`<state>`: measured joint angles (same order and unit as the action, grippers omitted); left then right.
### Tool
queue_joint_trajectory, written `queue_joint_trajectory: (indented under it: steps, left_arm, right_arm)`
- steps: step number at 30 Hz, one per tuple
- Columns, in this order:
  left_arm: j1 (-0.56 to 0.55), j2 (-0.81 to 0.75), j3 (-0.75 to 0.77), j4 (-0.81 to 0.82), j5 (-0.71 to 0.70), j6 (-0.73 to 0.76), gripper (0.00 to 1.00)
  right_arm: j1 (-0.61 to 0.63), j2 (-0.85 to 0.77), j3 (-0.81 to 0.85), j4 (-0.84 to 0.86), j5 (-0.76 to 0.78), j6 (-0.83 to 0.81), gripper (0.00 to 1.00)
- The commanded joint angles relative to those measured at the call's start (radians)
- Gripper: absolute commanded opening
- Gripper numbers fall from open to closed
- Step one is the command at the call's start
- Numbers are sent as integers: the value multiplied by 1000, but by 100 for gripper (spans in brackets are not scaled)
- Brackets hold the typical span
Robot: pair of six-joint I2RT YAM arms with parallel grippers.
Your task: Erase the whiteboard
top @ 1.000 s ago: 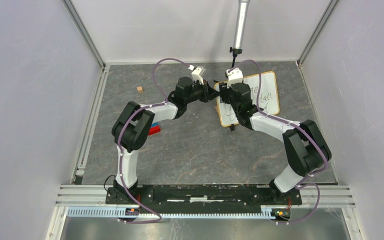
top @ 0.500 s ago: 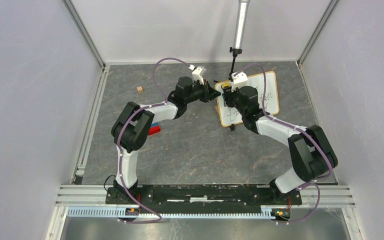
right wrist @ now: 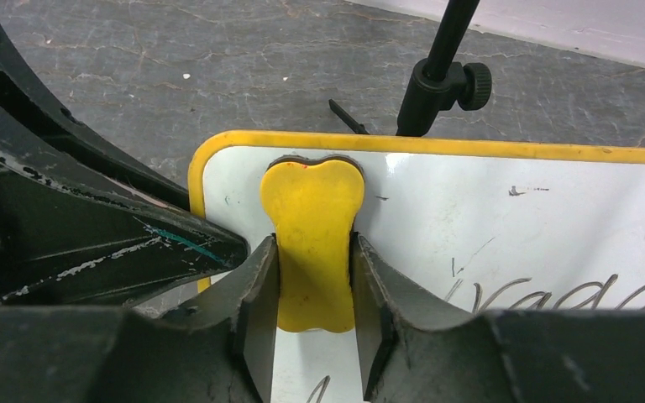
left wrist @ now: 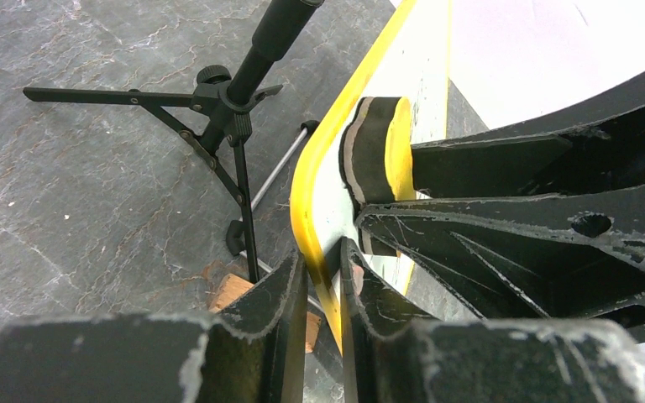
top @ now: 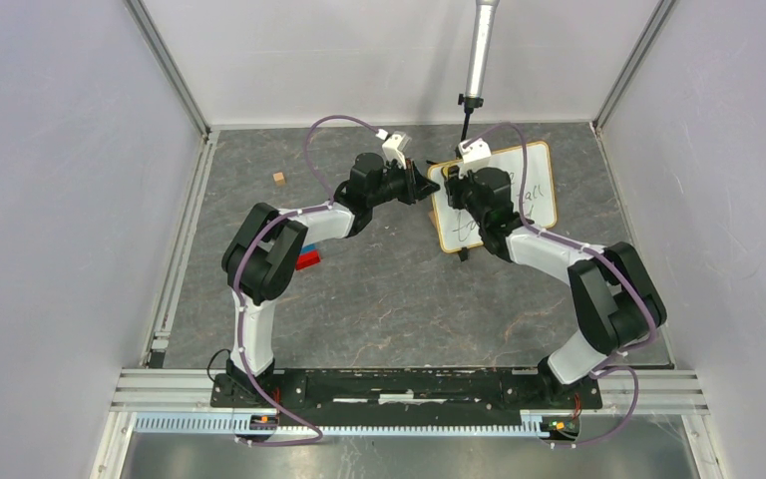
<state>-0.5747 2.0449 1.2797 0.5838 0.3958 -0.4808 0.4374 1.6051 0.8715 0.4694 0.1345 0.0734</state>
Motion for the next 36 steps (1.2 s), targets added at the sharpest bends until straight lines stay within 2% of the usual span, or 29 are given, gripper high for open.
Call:
queue_joint_trajectory:
  steps: [1,5,12,17,26,31,36]
  left_arm:
    - [-4,-22,-5,-11,-14,83,2]
    - [-4,-25,-10,-10,-24,90,2]
    - [-5,-23,-10,-12,-20,88,2]
    - [-7,-25,-10,-14,-21,91,2]
    - [-14,-29,-6,-26,-29,107,2]
    - [-15,-29,-5,-29,-29,109,2]
    - [-16,-29,-5,-32,-30,112,2]
  right_arm:
    - [1,31,60,13,73,10,31]
    - [-21,34,60,-32,130,46,24]
    - [-140,16,12,-46,90,83,23]
    - [-173,1,-18,-34,83,79,24]
    - [-99,13,-12,7,4,22,23]
    - [-26,18,-34,157,-54,9,24]
    - [-18,33,-43,187,-4,-15,24]
